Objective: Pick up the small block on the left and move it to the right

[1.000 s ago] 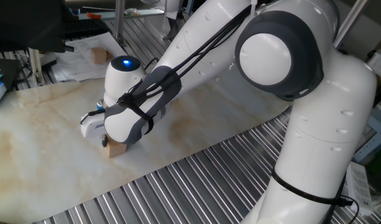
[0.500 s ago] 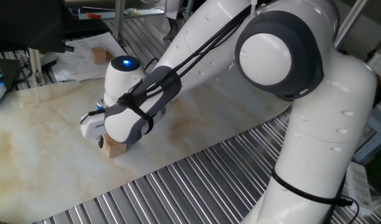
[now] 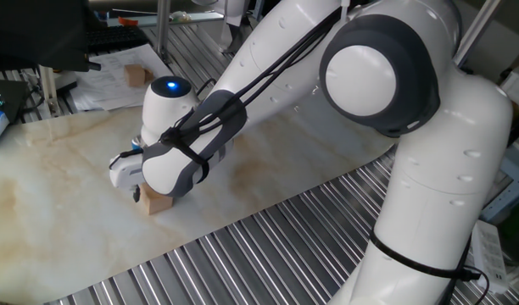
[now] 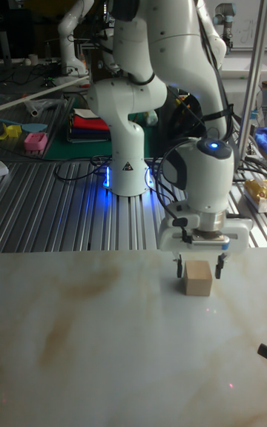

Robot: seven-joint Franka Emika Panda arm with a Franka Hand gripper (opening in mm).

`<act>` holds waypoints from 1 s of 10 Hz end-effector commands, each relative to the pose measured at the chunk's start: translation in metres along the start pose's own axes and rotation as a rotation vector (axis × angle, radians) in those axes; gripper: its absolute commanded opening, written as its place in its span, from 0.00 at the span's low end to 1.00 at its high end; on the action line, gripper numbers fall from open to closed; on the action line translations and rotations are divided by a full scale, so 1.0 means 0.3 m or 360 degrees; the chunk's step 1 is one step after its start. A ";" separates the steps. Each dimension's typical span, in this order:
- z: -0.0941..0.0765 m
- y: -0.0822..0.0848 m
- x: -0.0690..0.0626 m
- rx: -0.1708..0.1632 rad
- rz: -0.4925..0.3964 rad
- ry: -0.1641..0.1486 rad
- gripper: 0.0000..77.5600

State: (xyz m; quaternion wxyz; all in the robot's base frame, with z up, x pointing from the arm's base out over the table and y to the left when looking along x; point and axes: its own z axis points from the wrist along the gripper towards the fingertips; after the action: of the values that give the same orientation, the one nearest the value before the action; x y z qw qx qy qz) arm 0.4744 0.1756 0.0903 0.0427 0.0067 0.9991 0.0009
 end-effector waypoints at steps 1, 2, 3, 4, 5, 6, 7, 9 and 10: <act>-0.010 0.000 -0.003 0.0000 0.0005 -0.0001 1.00; -0.014 0.000 -0.003 -0.0002 0.0008 -0.0001 1.00; -0.019 -0.001 -0.002 -0.0001 0.0009 0.0001 1.00; -0.029 -0.003 -0.002 -0.0001 0.0012 0.0003 1.00; -0.042 -0.005 -0.001 0.0000 0.0015 0.0008 1.00; -0.056 -0.008 0.000 0.0000 0.0018 0.0012 1.00; -0.073 -0.012 0.002 0.0004 0.0025 0.0014 1.00; -0.117 -0.022 0.007 0.0008 0.0026 0.0030 1.00; -0.137 -0.027 0.011 0.0006 0.0026 0.0037 1.00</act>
State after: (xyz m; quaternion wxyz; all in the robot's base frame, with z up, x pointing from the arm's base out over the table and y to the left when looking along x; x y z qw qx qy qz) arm 0.4690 0.1695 0.1250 0.0335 0.0146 0.9993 -0.0010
